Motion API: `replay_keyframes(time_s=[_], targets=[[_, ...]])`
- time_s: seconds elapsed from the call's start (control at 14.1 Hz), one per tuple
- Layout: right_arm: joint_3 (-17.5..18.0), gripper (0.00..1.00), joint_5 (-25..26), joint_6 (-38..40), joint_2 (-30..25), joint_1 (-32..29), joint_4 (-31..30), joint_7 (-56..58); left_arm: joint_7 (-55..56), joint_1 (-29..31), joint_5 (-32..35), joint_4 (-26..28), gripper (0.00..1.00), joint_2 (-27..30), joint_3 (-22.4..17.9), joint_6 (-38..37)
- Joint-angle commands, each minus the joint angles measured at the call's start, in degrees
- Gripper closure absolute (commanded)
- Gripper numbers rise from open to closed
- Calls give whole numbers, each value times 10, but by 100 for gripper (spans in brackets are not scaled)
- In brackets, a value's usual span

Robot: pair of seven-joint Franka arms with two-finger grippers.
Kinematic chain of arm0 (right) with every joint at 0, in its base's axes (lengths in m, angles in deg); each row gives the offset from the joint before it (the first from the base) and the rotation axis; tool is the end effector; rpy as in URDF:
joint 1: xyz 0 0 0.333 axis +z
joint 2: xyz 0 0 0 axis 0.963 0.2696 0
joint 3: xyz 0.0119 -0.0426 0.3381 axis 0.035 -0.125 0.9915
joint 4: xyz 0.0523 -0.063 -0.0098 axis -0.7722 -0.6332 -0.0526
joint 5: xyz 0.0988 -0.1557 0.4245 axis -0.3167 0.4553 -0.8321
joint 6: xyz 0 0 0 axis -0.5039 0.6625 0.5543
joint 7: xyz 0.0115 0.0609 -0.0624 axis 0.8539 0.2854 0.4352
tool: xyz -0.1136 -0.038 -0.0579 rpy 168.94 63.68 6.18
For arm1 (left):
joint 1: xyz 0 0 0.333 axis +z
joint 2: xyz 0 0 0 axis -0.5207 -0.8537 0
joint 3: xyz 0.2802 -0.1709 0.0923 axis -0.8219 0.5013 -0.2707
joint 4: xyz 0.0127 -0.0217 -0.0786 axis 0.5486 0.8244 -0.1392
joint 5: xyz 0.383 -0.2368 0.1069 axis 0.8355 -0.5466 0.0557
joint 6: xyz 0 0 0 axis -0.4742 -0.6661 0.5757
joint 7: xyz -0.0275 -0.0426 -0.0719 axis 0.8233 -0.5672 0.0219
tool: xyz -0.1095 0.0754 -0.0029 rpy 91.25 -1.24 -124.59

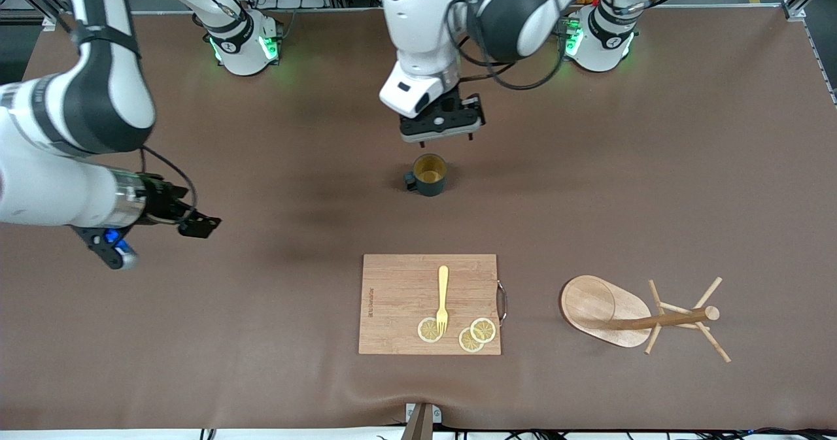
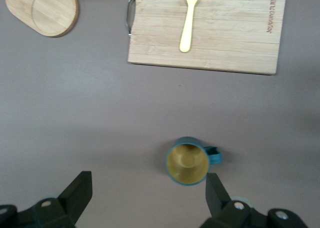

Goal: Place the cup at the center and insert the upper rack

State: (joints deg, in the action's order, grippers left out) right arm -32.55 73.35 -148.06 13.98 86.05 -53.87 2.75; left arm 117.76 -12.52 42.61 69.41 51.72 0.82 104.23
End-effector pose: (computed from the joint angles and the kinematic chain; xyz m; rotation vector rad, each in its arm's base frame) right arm 0.7140 0.0833 0.4601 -2.8661 1.0034 0.4348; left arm 0.4878 -0.5716 0.4491 -2.9857 -0.1500 -0.2189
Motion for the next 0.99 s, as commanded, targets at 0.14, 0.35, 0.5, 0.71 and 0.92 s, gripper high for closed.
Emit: replay_keyframes(time_s=[0.14,0.35,0.5,0.71,0.92], targets=[[9,0,37,12,-35,-51,-24,114,95,-49,70,-10,0,-45,-3,40],[9,0,40,17,-53,-79,-34,192,151,-97,116,-35,0,-90,-10,50],[9,0,49,17,-67,-91,-43,251,206,-117,161,-36,0,-110,-9,51],[9,0,68,17,-95,-98,-59,295,287,-137,212,-36,0,-143,-9,81],[12,0,87,7,-133,-91,-99,295,368,-156,247,-36,0,-170,-9,87]])
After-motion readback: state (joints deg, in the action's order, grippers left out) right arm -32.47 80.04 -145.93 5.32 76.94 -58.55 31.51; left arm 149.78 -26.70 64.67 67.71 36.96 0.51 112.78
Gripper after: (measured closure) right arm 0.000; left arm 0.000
